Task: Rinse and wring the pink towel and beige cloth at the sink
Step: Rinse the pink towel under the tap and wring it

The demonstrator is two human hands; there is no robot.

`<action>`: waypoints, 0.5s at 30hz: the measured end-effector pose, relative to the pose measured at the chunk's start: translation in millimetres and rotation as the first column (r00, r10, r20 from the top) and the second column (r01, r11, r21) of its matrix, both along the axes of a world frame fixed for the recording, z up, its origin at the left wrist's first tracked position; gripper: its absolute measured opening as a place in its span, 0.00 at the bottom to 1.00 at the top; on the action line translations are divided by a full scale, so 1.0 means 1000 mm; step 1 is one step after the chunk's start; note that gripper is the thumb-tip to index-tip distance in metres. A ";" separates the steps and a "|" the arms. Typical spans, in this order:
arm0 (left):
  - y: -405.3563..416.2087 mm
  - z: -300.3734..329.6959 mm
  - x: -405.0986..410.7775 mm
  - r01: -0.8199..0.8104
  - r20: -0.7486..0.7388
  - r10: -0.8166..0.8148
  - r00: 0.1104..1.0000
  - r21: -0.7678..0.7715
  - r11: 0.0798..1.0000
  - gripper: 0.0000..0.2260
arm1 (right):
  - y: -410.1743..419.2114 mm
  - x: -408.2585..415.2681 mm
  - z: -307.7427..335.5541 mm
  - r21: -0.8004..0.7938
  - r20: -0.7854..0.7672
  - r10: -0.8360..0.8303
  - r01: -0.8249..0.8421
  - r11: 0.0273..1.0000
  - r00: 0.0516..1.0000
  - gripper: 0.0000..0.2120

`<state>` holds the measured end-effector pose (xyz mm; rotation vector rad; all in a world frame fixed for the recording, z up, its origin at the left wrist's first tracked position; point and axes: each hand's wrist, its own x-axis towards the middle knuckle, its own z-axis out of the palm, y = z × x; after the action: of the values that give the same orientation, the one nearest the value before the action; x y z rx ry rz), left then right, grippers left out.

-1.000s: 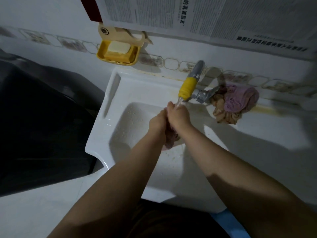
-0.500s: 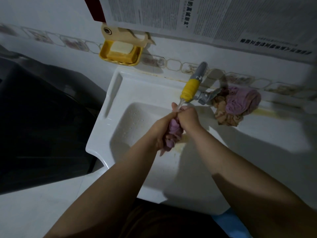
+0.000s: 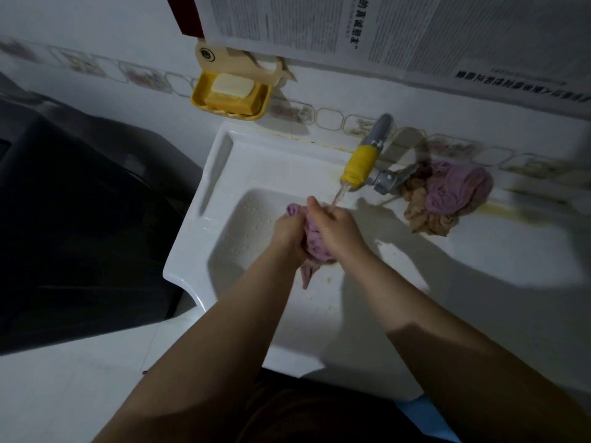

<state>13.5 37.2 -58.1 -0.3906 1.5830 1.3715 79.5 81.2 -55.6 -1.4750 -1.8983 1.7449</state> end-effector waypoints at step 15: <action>0.004 0.019 0.018 0.238 0.176 -0.250 0.952 0.090 0.967 0.20 | 0.046 -0.003 -0.017 0.251 0.420 -0.003 -0.114 0.961 0.907 0.21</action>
<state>31.7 40.7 -39.5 -0.2635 1.3768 1.1598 76.7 127.1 -73.0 -1.8039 -2.2904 1.1836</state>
